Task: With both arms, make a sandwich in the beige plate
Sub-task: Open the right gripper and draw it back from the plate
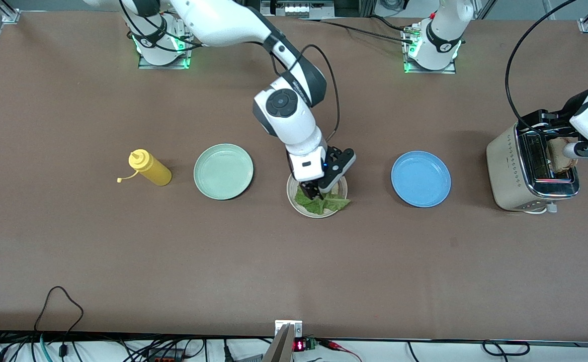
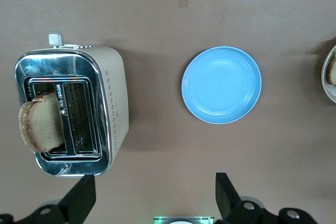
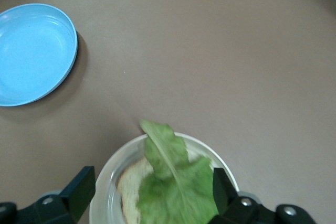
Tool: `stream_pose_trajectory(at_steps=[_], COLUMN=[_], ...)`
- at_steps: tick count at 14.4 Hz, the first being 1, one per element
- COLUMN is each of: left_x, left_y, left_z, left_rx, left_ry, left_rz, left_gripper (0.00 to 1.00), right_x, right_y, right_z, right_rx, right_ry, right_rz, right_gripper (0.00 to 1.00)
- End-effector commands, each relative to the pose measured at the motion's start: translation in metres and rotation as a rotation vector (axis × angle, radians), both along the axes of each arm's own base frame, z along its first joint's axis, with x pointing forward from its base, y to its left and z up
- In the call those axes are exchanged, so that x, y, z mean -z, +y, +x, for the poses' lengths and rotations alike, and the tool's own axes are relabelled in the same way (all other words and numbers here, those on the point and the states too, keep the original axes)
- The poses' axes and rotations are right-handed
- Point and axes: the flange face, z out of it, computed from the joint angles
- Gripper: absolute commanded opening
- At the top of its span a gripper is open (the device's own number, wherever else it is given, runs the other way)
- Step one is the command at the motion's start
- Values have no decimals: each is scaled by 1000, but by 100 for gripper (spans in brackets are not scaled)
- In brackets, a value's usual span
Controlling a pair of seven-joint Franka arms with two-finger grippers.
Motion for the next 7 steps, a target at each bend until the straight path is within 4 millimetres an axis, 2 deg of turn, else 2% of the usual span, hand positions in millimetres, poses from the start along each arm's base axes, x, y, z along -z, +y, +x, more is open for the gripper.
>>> stream_pose_trajectory(at_steps=[1, 2, 3, 5, 7], left_x=[-6, -6, 3, 11, 16], left_y=[-2, -3, -5, 8, 25], left_z=[2, 3, 5, 6, 7], left_rx=[13, 15, 26, 11, -2], left_ry=[1, 0, 24, 43, 51], left_rz=[-16, -14, -6, -4, 36], left_gripper=[100, 100, 100, 100, 100], right_x=[-57, -73, -86, -113, -130], right_y=[-39, -56, -84, -133, -169], right_z=[19, 27, 40, 64, 75], right_rx=[58, 74, 104, 160, 199], right_ry=[52, 71, 101, 125, 149], right_rz=[12, 0, -24, -41, -68], right_gripper=[100, 100, 100, 100, 100])
